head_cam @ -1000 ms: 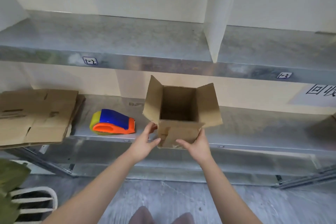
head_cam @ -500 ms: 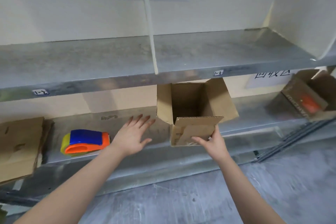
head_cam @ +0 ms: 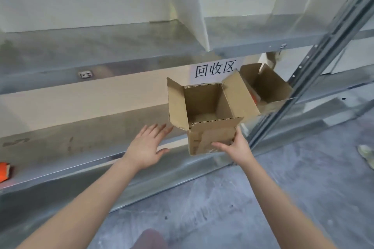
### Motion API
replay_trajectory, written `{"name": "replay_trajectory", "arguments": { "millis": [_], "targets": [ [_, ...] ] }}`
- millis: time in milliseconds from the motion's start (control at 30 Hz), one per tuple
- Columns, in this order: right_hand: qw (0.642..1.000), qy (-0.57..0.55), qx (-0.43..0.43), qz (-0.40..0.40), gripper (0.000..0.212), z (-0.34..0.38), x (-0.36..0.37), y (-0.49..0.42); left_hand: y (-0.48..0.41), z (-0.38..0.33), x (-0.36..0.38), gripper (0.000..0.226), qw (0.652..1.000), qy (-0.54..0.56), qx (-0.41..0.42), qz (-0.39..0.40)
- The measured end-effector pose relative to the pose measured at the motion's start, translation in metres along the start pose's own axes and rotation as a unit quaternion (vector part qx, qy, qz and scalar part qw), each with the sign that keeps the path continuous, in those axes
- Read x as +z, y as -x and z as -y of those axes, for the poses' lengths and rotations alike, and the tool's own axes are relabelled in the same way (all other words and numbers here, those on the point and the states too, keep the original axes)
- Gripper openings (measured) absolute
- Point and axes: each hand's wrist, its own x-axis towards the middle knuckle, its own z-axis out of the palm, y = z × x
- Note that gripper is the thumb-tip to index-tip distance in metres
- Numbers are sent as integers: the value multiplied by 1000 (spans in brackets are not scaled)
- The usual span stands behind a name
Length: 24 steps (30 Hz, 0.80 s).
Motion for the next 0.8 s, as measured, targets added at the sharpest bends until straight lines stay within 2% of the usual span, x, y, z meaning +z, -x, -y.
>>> {"name": "replay_trajectory", "arguments": {
  "millis": [100, 233, 367, 533, 633, 700, 800],
  "targets": [
    [1000, -2, 1, -4, 75, -11, -49, -28, -40, -39, 4, 79, 1000, 14, 11, -6],
    [1000, -9, 13, -4, 76, -26, -94, -74, -99, -82, 14, 79, 994, 109, -3, 6],
    [1000, 2, 24, 15, 82, -46, -117, -125, -153, -108, 31, 68, 982, 185, -43, 22],
    [998, 3, 49, 27, 81, -66, -128, -174, -211, -124, 51, 65, 950, 293, -99, 38],
    [998, -20, 62, 25, 84, -72, -128, -188, -230, -136, 59, 72, 928, 352, -120, 25],
    [996, -39, 85, 2, 83, -80, -125, -194, -241, -144, 64, 75, 916, 377, -138, 22],
    [992, 1, 106, -68, 70, -93, -117, -201, -252, -147, 73, 73, 918, 369, -141, 31]
  ]
}}
